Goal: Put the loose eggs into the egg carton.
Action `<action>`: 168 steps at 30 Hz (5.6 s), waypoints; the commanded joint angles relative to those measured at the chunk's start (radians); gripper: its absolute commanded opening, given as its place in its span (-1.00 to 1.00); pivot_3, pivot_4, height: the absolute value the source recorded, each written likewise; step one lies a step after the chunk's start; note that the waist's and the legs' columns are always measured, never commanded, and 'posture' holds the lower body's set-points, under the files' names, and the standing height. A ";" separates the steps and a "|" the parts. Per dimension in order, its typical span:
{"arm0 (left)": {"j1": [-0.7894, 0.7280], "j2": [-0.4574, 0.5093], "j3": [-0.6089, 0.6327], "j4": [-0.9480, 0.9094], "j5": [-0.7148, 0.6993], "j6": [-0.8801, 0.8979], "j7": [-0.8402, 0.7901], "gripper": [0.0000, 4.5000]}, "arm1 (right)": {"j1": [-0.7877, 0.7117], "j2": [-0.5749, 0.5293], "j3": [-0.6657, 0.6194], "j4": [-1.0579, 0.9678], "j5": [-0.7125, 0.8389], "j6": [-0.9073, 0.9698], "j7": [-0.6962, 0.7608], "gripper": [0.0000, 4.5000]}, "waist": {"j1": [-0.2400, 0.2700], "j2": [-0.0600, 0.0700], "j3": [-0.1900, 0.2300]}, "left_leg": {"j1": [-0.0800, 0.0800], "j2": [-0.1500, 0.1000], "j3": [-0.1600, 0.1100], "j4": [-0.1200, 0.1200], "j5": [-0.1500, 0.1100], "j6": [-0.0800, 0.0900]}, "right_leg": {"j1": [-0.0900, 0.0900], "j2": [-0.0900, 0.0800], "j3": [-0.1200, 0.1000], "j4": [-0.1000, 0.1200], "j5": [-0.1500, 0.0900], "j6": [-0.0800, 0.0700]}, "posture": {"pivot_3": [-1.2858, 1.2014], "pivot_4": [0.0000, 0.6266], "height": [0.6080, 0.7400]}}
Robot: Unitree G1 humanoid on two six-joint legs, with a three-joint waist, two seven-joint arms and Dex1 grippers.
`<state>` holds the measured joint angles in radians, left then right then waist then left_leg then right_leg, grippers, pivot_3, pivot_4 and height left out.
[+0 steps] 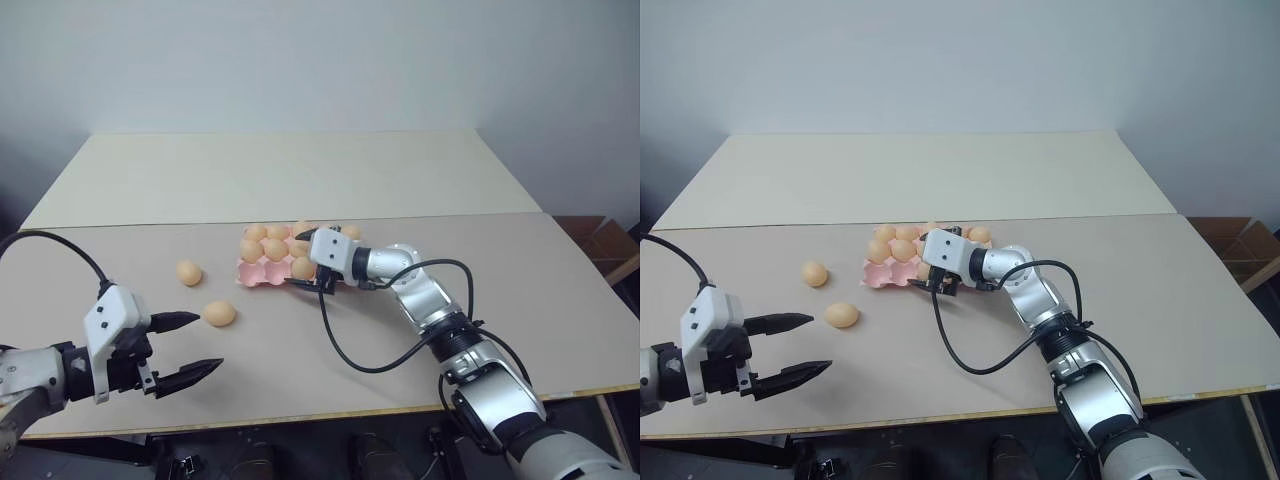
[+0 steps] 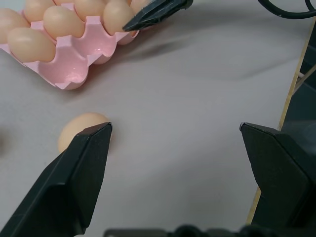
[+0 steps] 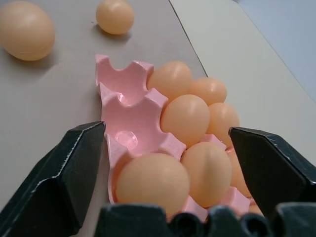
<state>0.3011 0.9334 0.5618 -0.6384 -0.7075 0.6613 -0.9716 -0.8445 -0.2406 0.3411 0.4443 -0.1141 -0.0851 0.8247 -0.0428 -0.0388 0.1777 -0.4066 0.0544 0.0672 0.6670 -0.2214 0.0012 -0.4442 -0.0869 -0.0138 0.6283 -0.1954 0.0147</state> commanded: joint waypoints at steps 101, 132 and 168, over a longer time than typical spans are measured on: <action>-0.952 -0.529 -0.596 0.903 0.424 -0.401 0.186 -0.07 | 0.653 -0.649 -0.402 -0.965 0.243 0.326 0.019 1.00 | 0.052 -0.003 -0.001 | -0.002 -0.004 -0.002 0.010 0.000 0.001 | 0.007 -0.003 -0.001 -0.002 -0.002 0.013 | 0.03 -0.52 1.00; -0.305 -0.244 0.012 0.091 0.164 0.055 0.354 0.99 | 0.613 -0.639 -0.362 -0.912 0.249 0.307 0.066 1.00 | 0.037 -0.003 -0.001 | -0.001 -0.003 -0.002 0.010 0.000 0.001 | 0.006 -0.004 -0.001 -0.002 -0.005 0.009 | 0.03 -0.52 1.00; -0.706 -0.442 -0.283 0.625 0.419 -0.126 0.706 0.99 | 0.593 -0.638 -0.364 -0.893 0.237 0.321 0.065 1.00 | 0.054 -0.005 -0.001 | -0.002 -0.003 -0.002 0.009 0.000 0.001 | 0.006 -0.003 -0.001 -0.002 -0.001 0.012 | 0.03 -0.52 1.00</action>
<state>-0.3803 0.4918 0.2840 -0.0371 -0.3090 0.5782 -0.2654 -0.2536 -0.8702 0.0166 -0.4080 0.1206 0.2269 0.9030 0.0108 -0.0435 0.1764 -0.4083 0.0509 0.0654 0.6762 -0.2217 0.0022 -0.4382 -0.0898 -0.0151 0.6260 -0.1966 0.0264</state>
